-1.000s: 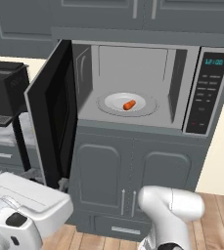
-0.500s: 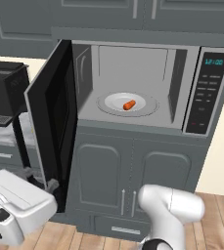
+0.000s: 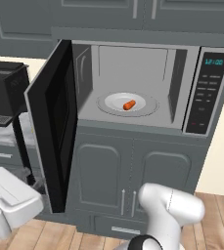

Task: Pick the carrot from the counter and place it in the microwave. Then turn on the microwave.

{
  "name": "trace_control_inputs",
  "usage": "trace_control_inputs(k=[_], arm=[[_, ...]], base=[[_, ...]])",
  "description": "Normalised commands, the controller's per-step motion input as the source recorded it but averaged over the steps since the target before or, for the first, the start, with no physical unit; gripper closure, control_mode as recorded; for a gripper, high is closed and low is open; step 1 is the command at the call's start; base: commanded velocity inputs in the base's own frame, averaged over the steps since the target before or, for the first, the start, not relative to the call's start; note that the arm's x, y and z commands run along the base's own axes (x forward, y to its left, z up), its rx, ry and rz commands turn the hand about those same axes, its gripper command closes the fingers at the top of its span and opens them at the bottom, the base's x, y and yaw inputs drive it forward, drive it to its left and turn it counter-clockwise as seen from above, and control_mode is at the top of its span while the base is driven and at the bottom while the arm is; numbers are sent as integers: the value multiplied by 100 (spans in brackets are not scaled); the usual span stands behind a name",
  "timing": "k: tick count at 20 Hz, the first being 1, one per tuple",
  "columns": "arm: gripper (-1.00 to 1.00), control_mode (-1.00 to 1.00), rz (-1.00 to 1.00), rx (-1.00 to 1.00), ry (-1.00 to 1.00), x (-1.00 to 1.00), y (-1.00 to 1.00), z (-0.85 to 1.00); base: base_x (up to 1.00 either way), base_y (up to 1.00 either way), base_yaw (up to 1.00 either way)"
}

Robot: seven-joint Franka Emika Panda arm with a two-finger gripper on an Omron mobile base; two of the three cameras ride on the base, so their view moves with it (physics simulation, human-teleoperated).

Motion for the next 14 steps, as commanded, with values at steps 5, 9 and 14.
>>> trace_control_inputs(k=[5,9,14], arm=[[100,-100,-5,0,0,27,17,-20],[100,-100,-5,0,0,28,18,-22],[100,-100,-7,0,0,17,11,-19]], base=[[0,0,0],[0,0,0],[0,0,0]])
